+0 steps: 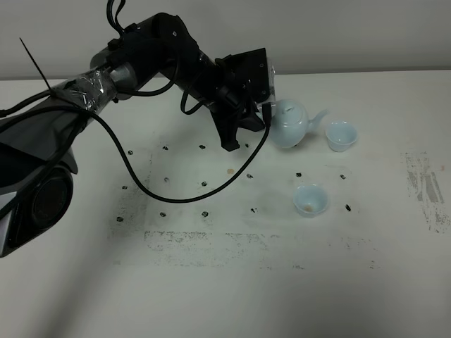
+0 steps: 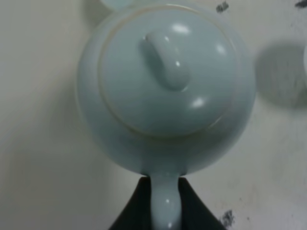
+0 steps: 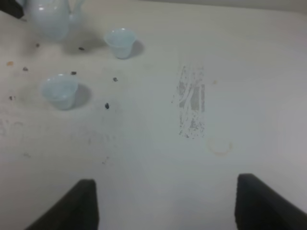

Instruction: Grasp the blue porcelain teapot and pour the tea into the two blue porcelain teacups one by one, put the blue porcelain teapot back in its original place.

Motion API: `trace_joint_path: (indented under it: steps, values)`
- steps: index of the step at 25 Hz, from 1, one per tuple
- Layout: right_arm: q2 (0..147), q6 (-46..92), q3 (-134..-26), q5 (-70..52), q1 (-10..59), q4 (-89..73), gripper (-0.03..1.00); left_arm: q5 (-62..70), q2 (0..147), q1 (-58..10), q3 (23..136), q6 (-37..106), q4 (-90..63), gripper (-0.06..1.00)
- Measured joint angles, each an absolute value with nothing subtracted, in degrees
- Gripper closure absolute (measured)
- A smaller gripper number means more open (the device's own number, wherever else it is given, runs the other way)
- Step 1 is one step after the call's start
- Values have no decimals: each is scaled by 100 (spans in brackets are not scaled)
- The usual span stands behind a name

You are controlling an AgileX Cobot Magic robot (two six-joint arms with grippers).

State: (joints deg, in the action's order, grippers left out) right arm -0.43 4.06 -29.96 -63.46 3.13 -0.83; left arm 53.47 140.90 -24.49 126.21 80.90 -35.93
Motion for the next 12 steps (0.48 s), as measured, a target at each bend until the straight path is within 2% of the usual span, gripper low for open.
trace_joint_path:
  steps: [12]
  values:
    - [-43,406,-2996,-6346,313,-84,39,5142,14085,-2425,12684,7802,-3468,94]
